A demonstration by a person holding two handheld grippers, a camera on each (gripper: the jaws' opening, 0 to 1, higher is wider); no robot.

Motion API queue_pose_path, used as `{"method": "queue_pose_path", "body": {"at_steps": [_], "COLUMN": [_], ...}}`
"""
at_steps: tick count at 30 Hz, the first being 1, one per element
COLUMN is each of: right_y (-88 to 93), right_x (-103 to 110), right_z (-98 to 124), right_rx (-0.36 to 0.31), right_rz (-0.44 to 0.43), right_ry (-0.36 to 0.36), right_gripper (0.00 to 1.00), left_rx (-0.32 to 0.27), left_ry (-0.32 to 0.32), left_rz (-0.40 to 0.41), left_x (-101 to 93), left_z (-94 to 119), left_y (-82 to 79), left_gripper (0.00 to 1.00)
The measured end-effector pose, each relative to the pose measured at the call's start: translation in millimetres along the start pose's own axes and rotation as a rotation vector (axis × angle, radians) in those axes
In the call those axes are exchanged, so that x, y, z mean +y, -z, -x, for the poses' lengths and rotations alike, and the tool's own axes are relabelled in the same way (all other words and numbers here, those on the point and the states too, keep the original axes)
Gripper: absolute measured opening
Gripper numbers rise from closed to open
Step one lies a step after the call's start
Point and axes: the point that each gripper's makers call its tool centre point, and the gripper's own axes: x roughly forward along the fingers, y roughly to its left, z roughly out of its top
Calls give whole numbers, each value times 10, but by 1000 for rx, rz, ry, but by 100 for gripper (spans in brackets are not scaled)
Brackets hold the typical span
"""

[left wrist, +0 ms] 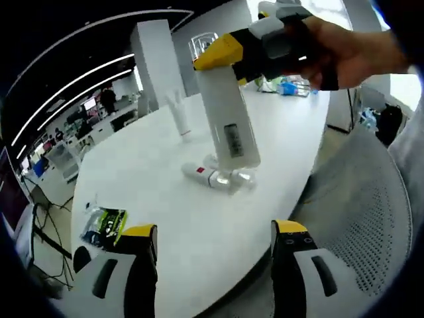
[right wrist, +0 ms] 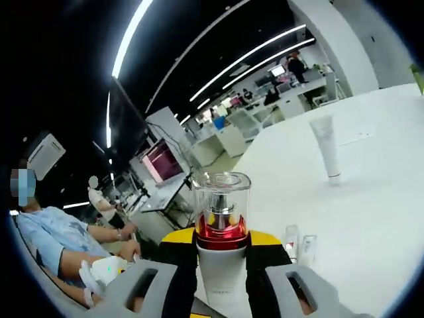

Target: Arrange the skincare products in the storage area until every visible bottle or jar stands upright without overlapping.

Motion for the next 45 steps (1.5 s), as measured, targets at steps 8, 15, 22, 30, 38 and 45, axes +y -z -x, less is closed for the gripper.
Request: {"method": "queue_pose_path", "body": {"at_steps": [8, 15, 22, 30, 38, 45], "right_y": [-279, -488, -563, -604, -684, -778], "right_x": [-233, -547, -635, -668, -709, -899], "right_z": [97, 71, -15, -139, -203, -227], "right_rx": [-19, -39, -23, 3, 9, 5], "right_rz": [50, 81, 97, 120, 134, 153], "right_ry": [51, 125, 150, 147, 141, 182], "right_gripper": [20, 20, 20, 20, 20, 20], "left_rx": [63, 104, 126, 168, 159, 186], "left_ry": [63, 11, 30, 64, 62, 57], "left_rz": [-28, -44, -58, -157, -212, -213], "left_x": [-209, -92, -145, -276, -326, -328], "left_z": [-94, -90, -87, -135, -147, -196], "left_y": [154, 258, 300, 369, 320, 414], "left_gripper": [59, 53, 44, 43, 41, 38]}}
